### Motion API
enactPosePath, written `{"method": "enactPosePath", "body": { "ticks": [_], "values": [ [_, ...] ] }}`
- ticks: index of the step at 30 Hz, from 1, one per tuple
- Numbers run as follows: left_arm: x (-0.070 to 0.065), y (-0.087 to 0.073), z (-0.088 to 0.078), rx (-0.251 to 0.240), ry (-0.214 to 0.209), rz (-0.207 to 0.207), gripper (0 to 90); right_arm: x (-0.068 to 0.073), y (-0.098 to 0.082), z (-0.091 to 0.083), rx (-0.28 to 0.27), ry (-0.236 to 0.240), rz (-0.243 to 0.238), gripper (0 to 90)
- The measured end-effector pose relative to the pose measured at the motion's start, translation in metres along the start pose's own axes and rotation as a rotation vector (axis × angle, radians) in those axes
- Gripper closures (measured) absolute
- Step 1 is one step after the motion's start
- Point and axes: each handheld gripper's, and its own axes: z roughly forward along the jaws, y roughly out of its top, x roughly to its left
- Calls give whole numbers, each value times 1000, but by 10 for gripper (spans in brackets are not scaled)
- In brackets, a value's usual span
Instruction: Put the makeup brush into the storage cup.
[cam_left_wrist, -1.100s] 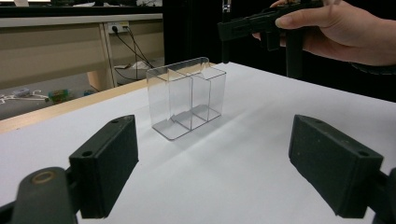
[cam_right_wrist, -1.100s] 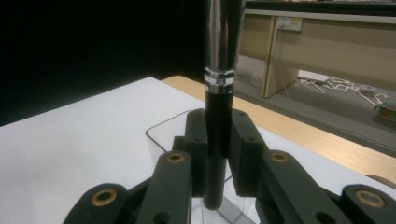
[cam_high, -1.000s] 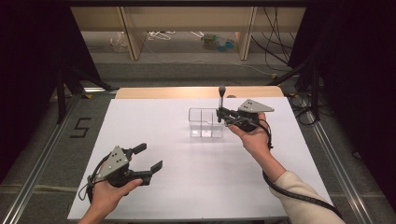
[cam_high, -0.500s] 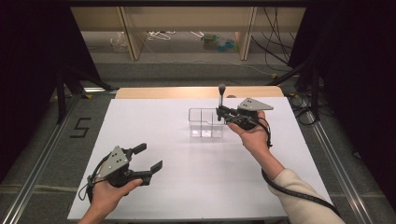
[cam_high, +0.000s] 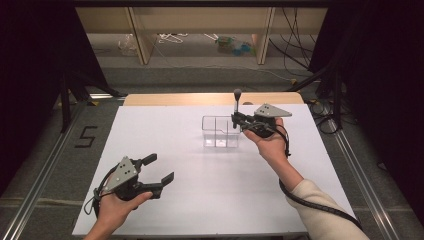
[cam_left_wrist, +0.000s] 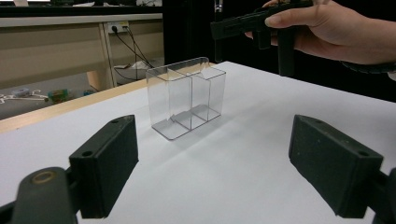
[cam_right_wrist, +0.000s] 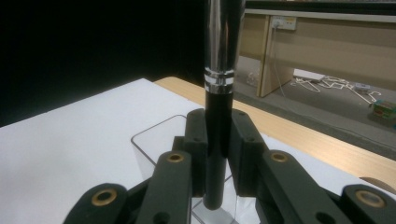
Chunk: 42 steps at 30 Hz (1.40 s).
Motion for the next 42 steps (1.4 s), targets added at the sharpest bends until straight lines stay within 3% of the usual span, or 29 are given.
{"method": "enactPosePath", "body": {
  "ticks": [42],
  "values": [
    [0,0,0,0,-1,0,155,-9,-1,8,15,-18,10,796]
  ]
}}
